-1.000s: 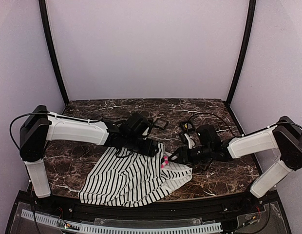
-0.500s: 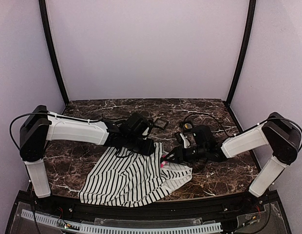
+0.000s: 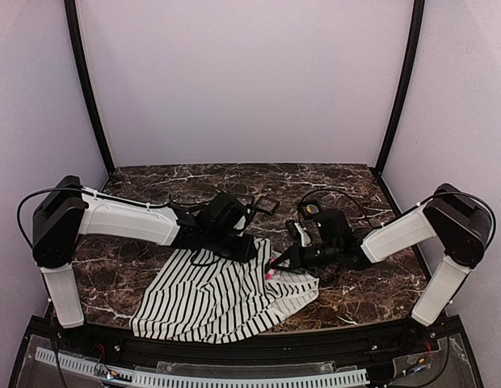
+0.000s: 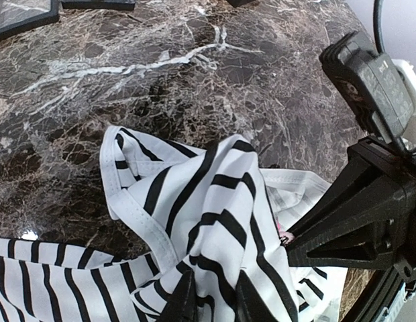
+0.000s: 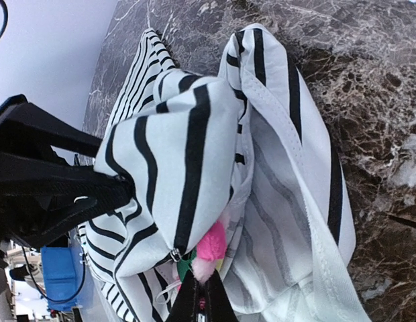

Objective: Remove the brooch from the garment
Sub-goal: Pick up the brooch from the flattened clothing.

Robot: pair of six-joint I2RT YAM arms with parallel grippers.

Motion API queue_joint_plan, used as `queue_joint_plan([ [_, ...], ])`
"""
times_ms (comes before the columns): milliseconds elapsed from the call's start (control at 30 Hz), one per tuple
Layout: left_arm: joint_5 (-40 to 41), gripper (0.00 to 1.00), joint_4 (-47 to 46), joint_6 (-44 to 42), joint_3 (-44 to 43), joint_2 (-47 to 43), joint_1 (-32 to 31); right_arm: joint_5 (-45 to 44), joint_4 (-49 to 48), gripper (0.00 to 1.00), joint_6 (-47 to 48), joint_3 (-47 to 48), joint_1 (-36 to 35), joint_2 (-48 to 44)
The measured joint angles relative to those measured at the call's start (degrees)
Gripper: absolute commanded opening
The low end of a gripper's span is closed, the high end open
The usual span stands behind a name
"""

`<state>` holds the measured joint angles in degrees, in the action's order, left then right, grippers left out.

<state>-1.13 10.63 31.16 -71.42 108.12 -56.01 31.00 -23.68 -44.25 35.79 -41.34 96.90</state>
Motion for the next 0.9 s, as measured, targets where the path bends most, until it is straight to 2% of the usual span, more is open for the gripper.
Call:
queue_joint_plan([
  [300,-2.25,0.06,-3.93,1.97,5.86,-1.88,0.0,0.04,0.52,0.0,1.55,0.11,-0.02,-2.64],
  [600,-6.86,0.06,-11.45,2.25,11.37,-8.35,0.0,-1.07,4.42,0.0,5.29,0.13,-0.02,-10.27],
  [900,-11.72,0.06,-15.37,1.81,11.54,-8.81,-0.02,-1.05,7.45,0.0,6.75,0.2,-0.02,-13.6],
])
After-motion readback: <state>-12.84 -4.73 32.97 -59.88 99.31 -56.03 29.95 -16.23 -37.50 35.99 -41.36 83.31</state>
